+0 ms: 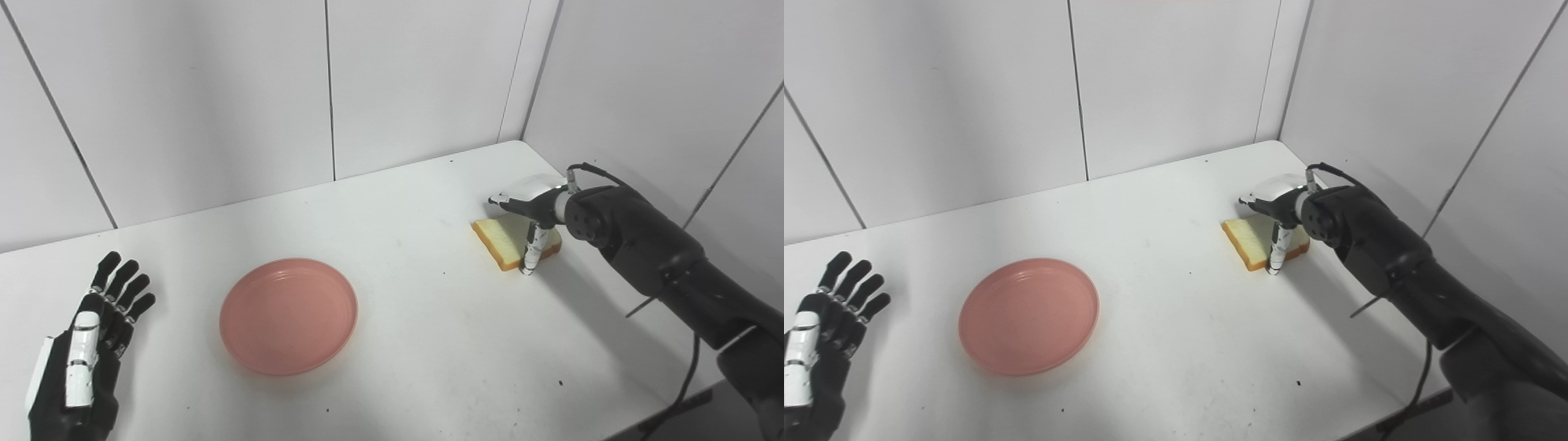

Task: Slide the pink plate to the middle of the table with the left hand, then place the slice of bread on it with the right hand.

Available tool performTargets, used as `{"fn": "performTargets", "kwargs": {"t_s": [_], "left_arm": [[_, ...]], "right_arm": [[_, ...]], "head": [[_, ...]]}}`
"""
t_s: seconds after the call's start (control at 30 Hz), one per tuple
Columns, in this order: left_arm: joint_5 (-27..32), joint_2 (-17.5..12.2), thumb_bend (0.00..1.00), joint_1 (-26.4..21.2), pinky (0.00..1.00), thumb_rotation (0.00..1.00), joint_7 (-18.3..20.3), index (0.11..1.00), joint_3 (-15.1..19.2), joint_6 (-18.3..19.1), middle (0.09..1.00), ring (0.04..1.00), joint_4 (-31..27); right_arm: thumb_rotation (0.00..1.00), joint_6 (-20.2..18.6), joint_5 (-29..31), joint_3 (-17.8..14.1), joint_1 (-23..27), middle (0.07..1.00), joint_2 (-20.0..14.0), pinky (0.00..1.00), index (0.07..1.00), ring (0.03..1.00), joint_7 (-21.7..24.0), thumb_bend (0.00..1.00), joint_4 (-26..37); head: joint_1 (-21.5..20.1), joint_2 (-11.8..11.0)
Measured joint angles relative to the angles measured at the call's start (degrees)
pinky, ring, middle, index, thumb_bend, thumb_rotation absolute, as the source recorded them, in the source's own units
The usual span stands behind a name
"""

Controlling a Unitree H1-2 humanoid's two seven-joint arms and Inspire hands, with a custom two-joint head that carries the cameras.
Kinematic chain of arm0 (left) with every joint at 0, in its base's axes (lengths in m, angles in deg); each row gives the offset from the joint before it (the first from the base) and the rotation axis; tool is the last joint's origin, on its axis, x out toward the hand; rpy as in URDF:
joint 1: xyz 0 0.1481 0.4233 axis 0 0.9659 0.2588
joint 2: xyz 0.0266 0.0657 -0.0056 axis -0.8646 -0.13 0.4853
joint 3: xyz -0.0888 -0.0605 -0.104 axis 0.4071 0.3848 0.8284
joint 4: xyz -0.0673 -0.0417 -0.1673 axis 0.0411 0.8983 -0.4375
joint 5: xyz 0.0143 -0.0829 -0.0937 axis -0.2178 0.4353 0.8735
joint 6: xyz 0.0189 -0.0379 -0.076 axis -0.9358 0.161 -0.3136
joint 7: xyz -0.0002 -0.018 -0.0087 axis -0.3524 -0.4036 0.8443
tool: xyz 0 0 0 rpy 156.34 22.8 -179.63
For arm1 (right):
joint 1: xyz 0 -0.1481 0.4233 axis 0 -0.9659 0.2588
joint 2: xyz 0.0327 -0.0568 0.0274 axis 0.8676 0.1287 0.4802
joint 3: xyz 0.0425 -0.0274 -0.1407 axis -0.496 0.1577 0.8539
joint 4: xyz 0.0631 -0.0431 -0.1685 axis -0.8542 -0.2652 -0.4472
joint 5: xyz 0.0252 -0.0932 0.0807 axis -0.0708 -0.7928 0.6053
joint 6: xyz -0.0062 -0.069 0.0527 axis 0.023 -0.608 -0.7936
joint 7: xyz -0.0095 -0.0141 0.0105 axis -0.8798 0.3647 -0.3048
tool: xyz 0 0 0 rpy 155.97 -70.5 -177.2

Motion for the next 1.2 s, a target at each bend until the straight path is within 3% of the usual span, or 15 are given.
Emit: {"fn": "performTargets", "kwargs": {"t_s": [0.03, 0.07, 0.1, 0.13, 0.17, 0.2, 0.47, 0.73, 1.2], "left_arm": [[0.02, -0.2, 0.47, 0.0, 0.9, 1.0, 0.0, 0.928, 0.0, 0.0, 0.946, 0.926, -0.02], [0.04, -0.34, 0.47, 0.0, 0.9, 1.0, 0.0, 0.93, 0.0, 0.0, 0.948, 0.928, -0.03], [0.05, -0.38, 0.47, 0.0, 0.91, 1.0, 0.0, 0.931, -0.01, 0.0, 0.949, 0.928, -0.03], [0.08, -0.36, 0.46, 0.0, 0.91, 1.0, 0.0, 0.93, -0.03, 0.0, 0.948, 0.927, -0.03], [0.09, -0.36, 0.46, 0.0, 0.91, 1.0, 0.0, 0.93, -0.05, 0.0, 0.947, 0.927, -0.03], [0.09, -0.36, 0.46, 0.01, 0.91, 1.0, 0.0, 0.93, -0.03, 0.01, 0.947, 0.927, -0.03], [0.06, -0.34, 0.47, 0.02, 0.91, 1.0, -0.08, 0.933, -0.07, 0.01, 0.948, 0.927, -0.04], [0.06, -0.28, 0.48, 0.02, 0.9, 1.0, -0.09, 0.933, -0.19, 0.01, 0.947, 0.925, -0.04], [-2.48, 2.66, 0.49, 0.01, 0.88, 1.0, -2.42, 0.915, -0.94, 0.0, 0.928, 0.908, 0.34]], "right_arm": [[0.1, 0.01, 0.26, -0.02, 0.12, 0.758, 0.34, 0.53, 0.849, 0.661, -0.46, 0.93, -0.01], [0.07, 0.1, 0.56, 0.01, 0.32, 0.689, 0.69, 0.55, 0.723, 0.62, -0.96, 0.87, -0.1], [0.06, 0.38, 0.74, 0.05, 0.47, 0.665, 0.95, 0.55, 0.68, 0.607, -1.61, 0.85, -0.41], [0.1, 0.59, 0.92, 0.03, 0.69, 0.63, 1.2, 0.53, 0.566, 0.584, -2.82, 0.65, -0.85], [0.11, 0.6, 1.09, -0.01, 0.89, 0.621, 1.36, 0.53, 0.538, 0.579, -3.68, 0.61, -1.14], [0.04, 0.62, 1.31, -0.02, 1.01, 0.564, 1.48, 0.49, 0.49, 0.546, -4.23, 0.55, -1.18], [0.0, 1.12, 3.48, -0.18, 1.02, 0.499, 2.86, 0.42, 0.48, 0.471, -7.93, 0.53, -2.46], [0.0, 1.36, 5.51, -0.57, 0.69, 0.509, 2.9, 0.44, 0.475, 0.494, -8.54, 0.53, -2.15], [0.0, -0.57, 8.24, -4.81, 1.58, 0.483, 2.51, 0.46, 0.495, 0.496, -6.84, 0.53, 6.47]], "head": [[-0.09, 0.09], [-0.09, 0.09], [-0.09, 0.09], [-0.09, 0.09], [0.0, 0.09], [0.09, 0.09], [0.18, 0.09], [0.53, 0.0], [3.95, -1.05]]}}
